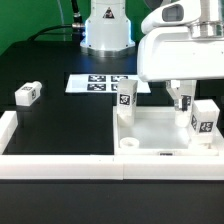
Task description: Assemble square table
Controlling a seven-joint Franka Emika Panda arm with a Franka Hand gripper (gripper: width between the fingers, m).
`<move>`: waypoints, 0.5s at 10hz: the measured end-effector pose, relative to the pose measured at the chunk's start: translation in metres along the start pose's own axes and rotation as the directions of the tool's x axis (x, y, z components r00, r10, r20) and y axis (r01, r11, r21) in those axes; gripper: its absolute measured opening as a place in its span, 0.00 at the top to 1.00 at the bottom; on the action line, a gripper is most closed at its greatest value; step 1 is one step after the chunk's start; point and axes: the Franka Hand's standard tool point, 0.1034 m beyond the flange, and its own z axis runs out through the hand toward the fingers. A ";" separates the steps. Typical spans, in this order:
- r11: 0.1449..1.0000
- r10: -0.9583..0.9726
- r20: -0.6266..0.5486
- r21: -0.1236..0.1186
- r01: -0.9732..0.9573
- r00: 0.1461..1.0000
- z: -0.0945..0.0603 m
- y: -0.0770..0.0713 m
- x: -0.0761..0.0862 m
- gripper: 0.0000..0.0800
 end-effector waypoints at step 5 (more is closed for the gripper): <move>1.000 -0.013 0.041 0.003 0.013 0.999 -0.015 0.003 0.009 0.19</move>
Offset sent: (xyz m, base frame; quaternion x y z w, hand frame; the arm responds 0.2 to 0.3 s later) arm 0.0023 -0.0005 0.0284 0.0190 -0.0376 -0.0053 0.9991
